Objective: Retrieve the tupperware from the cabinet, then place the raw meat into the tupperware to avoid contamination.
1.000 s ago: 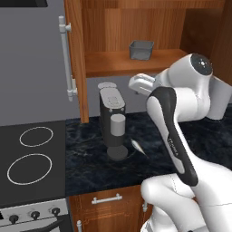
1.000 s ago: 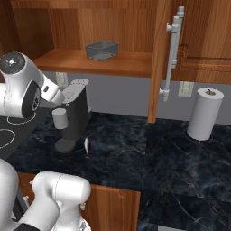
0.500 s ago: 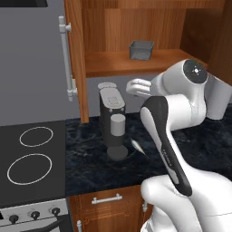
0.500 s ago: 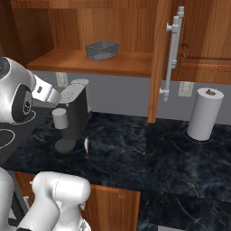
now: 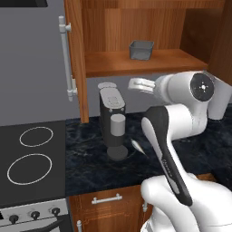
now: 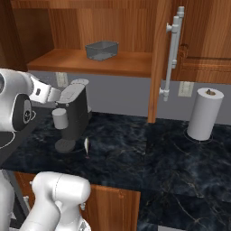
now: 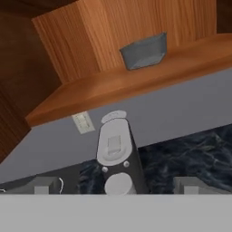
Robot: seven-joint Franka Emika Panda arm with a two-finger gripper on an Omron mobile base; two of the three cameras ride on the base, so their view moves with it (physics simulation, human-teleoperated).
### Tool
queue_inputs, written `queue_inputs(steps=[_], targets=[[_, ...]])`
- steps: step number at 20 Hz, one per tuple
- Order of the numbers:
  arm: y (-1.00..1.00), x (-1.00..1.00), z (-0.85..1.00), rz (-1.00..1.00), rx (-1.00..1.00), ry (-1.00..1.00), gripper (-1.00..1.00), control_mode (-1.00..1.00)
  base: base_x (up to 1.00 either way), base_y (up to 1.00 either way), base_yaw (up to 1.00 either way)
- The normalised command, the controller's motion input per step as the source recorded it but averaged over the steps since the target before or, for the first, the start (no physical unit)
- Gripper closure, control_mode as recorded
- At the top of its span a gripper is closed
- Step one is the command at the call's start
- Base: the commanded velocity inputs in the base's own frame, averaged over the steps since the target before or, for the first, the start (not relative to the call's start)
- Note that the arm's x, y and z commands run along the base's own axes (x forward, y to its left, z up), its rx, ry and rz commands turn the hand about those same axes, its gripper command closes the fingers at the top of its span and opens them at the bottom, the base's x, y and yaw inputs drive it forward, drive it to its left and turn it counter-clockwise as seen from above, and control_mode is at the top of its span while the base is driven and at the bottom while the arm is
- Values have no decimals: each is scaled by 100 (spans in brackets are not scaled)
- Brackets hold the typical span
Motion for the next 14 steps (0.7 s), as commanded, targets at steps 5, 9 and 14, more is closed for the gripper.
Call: queue_inputs(steps=[5,9,14], targets=[[-20,0,37,0,0,-7,-100,-100,0,0,0],[-26,3,26,-4,0,-6,-100,-100,0,0,0],[-30,9,21,-5,0,-4,-100,-100,0,0,0]])
